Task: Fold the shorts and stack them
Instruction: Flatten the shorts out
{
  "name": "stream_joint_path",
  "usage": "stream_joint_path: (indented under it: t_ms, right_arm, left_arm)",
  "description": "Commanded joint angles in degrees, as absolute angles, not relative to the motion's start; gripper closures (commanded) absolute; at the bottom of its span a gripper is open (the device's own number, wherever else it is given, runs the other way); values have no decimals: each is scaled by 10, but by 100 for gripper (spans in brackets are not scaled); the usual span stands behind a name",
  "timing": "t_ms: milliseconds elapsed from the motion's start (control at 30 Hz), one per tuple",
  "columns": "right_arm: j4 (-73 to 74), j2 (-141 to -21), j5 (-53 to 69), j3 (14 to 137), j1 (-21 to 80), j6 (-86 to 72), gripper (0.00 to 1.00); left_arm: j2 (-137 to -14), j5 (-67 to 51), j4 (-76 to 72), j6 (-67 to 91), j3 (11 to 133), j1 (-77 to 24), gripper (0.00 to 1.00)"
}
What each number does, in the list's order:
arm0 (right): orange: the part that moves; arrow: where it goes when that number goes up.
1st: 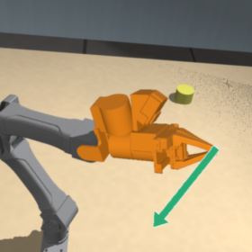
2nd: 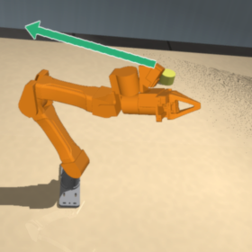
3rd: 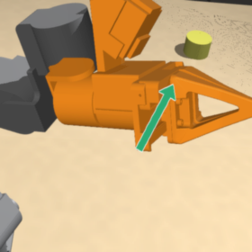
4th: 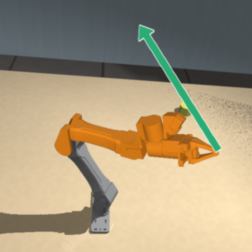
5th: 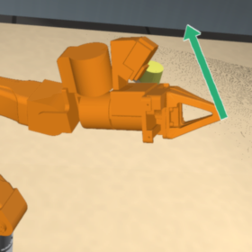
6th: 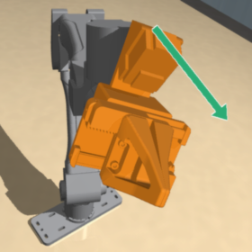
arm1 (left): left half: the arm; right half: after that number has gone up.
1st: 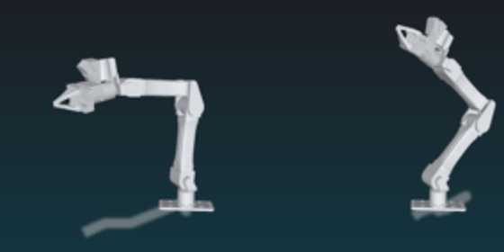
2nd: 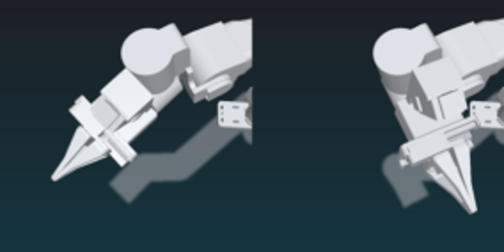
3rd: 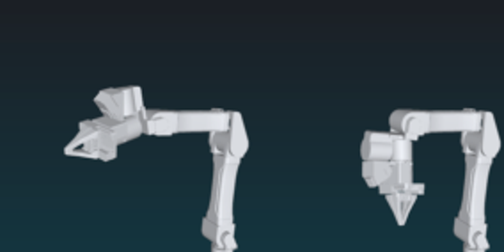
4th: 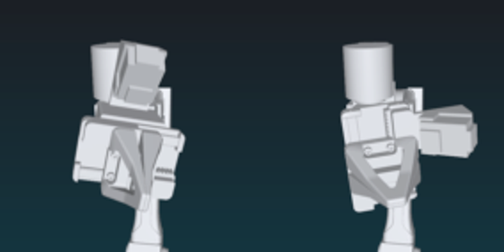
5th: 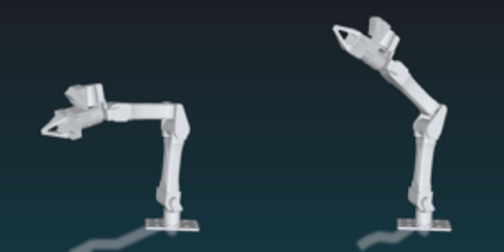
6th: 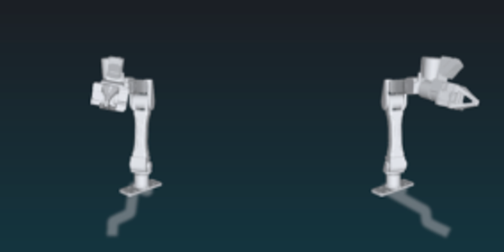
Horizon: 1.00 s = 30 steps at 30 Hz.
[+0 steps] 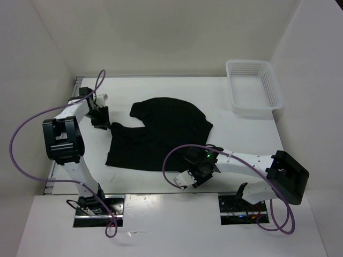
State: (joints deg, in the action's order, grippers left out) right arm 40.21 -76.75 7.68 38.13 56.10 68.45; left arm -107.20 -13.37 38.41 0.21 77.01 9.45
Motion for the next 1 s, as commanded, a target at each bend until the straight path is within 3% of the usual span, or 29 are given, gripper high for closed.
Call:
stream_joint_path:
  t_ms: [0, 333, 967]
  right_arm:
    - [417, -767, 72, 381, 567, 687, 53]
    - [411, -773, 62, 376, 567, 693, 53]
    - [406, -773, 56, 371, 567, 699, 53]
  left_arm:
    - [-1056, -248, 400, 0, 782, 125, 63]
    - [-1106, -287, 348, 0, 758, 125, 59]
    - [-1058, -135, 297, 0, 723, 125, 63]
